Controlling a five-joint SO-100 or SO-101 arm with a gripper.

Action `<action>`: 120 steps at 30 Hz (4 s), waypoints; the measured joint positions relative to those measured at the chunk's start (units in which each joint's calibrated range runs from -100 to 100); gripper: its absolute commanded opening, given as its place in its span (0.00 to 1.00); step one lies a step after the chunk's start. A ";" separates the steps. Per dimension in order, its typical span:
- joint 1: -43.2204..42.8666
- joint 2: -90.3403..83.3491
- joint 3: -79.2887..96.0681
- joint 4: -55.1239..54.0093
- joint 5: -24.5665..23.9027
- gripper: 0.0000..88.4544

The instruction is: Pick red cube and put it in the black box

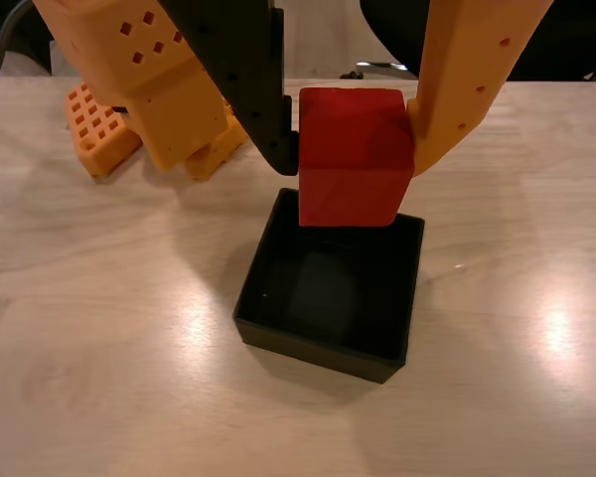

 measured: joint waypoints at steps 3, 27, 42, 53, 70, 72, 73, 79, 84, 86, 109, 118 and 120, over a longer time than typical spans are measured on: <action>1.22 0.00 2.35 -1.40 0.23 0.04; 1.68 0.00 16.07 -15.64 -0.06 0.13; 1.68 -0.25 16.07 -15.64 -2.54 0.31; 24.78 -16.58 3.43 -12.58 -7.44 0.28; 44.38 -51.22 52.64 -35.74 -19.31 0.10; 44.83 -54.87 54.90 -35.39 -21.73 0.10; 44.76 -56.20 55.98 -34.51 -22.77 0.10; 45.75 -60.26 59.14 -30.93 -23.86 0.09; 45.83 -60.75 59.14 -29.27 -23.86 0.09; 45.83 -61.58 59.14 -28.83 -23.86 0.08; 45.83 -66.31 60.05 -26.82 -24.55 0.09; 45.83 -66.31 60.05 -26.82 -24.61 0.09; 45.83 -66.31 60.05 -26.82 -24.61 0.09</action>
